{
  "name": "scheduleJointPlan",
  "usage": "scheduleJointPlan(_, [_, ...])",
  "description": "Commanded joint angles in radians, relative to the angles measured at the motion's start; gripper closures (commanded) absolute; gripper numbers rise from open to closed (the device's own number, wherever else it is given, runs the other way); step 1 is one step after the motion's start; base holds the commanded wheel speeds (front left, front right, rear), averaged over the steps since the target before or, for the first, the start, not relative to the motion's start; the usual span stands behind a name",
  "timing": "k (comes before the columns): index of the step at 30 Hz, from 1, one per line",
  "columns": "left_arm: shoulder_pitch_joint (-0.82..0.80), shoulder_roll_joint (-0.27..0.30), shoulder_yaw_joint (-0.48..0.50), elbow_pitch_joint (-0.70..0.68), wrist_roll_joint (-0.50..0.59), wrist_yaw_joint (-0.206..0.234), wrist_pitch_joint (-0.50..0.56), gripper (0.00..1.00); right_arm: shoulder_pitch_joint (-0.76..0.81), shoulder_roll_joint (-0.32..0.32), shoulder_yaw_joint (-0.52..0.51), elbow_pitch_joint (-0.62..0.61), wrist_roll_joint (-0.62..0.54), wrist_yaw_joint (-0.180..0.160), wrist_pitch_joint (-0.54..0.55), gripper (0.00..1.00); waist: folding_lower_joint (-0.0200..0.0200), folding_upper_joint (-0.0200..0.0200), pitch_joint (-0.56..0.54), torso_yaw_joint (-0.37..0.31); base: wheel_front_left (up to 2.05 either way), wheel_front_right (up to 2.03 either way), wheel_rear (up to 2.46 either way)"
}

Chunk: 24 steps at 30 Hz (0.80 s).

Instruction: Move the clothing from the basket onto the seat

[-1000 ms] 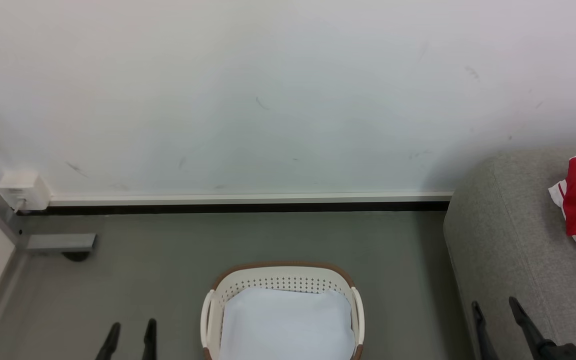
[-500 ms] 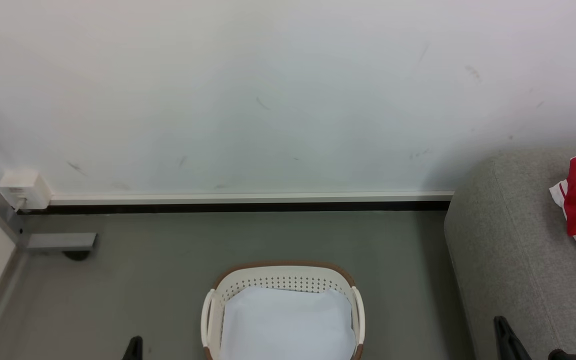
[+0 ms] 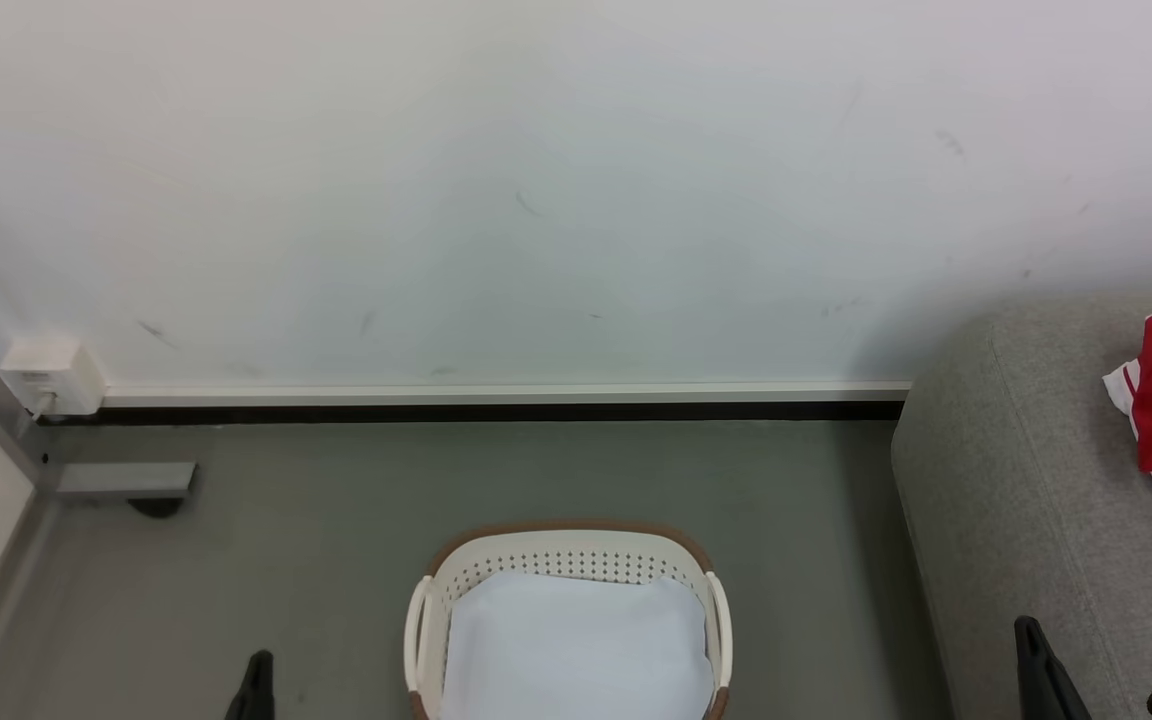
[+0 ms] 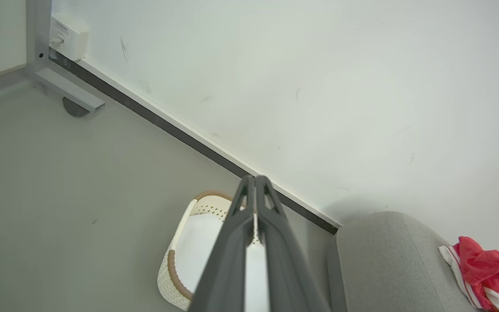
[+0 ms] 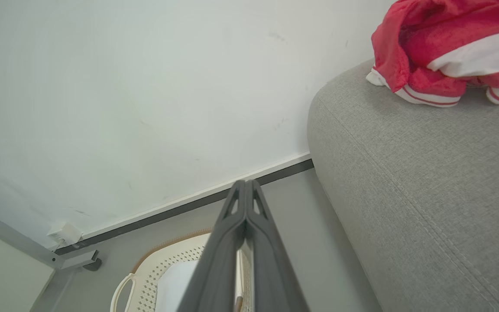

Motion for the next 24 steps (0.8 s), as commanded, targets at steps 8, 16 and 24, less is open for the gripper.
scheduleJointPlan(8, [-0.042,0.001,0.013,-0.020,-0.130,-0.003,0.034,1.00,-0.039,-0.008,-0.018,-0.026,0.144,-0.001,0.035,1.00,0.0000,-0.0001,0.001,0.002,0.00,0.00,0.00])
scheduleJointPlan(16, [-0.058,0.000,0.020,-0.022,-0.234,-0.003,0.063,1.00,-0.049,-0.009,-0.029,-0.033,0.259,-0.001,0.063,1.00,0.0000,-0.0001,0.003,0.005,0.00,0.00,0.00])
scheduleJointPlan(24, [-0.073,-0.002,0.027,-0.023,-0.328,-0.004,0.090,1.00,-0.057,-0.009,-0.039,-0.039,0.365,-0.001,0.089,1.00,0.0000,-0.0001,0.004,0.007,0.00,0.00,0.00])
